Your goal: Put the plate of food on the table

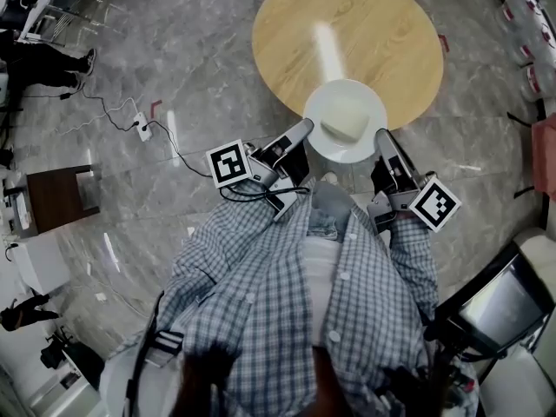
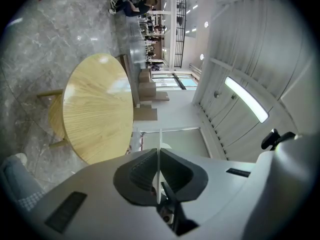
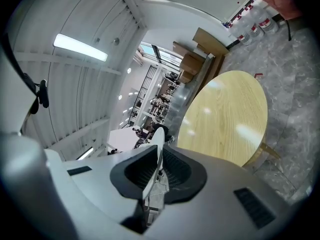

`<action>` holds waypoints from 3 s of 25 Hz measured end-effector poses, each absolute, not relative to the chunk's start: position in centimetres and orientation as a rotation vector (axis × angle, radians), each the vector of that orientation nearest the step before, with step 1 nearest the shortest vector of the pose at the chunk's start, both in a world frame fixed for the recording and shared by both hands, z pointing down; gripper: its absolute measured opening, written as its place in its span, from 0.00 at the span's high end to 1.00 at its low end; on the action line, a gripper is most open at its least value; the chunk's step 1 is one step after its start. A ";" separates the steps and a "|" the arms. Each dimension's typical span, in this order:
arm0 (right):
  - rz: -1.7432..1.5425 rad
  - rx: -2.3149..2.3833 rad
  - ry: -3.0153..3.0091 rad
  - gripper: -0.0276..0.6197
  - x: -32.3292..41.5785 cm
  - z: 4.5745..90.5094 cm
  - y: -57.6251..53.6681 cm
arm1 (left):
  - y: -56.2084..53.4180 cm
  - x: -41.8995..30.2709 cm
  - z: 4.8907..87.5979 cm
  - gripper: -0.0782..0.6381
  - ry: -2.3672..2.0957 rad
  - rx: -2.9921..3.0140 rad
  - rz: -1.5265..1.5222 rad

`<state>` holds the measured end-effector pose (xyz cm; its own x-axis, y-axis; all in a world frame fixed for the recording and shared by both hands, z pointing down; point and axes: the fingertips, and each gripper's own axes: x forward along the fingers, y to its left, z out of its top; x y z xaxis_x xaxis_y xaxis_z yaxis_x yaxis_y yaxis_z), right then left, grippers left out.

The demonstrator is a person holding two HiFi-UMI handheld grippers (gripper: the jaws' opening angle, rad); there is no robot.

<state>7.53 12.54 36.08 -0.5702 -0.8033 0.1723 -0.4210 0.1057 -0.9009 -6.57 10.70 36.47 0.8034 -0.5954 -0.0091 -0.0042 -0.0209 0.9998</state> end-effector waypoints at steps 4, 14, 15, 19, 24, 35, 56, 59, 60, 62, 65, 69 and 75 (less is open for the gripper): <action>-1.451 -1.200 2.041 0.91 7.5 35.8 12.4 | 10.6 -6.7 36.3 0.86 -0.507 1.534 -0.501; -1.440 -1.210 2.020 0.91 8.0 35.6 12.6 | 10.3 -6.0 35.9 0.86 -0.491 1.558 -0.489; -1.438 -1.214 2.019 0.91 7.9 35.7 12.8 | 10.4 -6.1 36.0 0.86 -0.488 1.562 -0.487; -1.435 -1.234 2.015 0.91 8.0 36.3 12.9 | 10.4 -6.1 36.6 0.86 -0.479 1.562 -0.487; -1.432 -1.237 2.001 0.91 10.4 36.5 10.3 | 7.8 -3.7 37.0 0.86 -0.476 1.551 -0.472; -1.420 -1.299 1.968 0.91 11.8 36.6 5.7 | 2.7 -2.2 37.4 0.86 -0.440 1.538 -0.421; -1.453 -1.398 1.924 0.91 12.5 39.1 1.1 | -2.6 -1.4 39.7 0.86 -0.392 1.522 -0.361; -1.467 -1.380 1.929 0.91 12.4 39.6 1.3 | -2.4 -1.4 40.1 0.86 -0.392 1.517 -0.362; -1.471 -1.376 1.932 0.91 12.3 39.8 1.3 | -2.4 -1.5 40.2 0.86 -0.392 1.520 -0.358; -1.487 -1.387 1.932 0.91 11.5 40.3 0.4 | -3.3 -2.2 40.6 0.86 -0.390 1.521 -0.346; -1.498 -1.406 1.932 0.91 9.9 41.0 -1.6 | -5.3 -3.8 41.4 0.86 -0.388 1.509 -0.331; -1.521 -1.411 1.914 0.91 9.1 42.1 -2.8 | -6.6 -4.6 42.6 0.86 -0.395 1.499 -0.328; -1.535 -1.422 1.935 0.91 10.6 41.1 -4.1 | -7.5 -3.1 41.9 0.86 -0.405 1.472 -0.343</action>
<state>10.58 -4.07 41.09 -0.4702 -0.8183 0.3305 -0.5081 -0.0552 -0.8595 -3.10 -7.49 41.90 0.8854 -0.4617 0.0539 -0.0228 0.0728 0.9971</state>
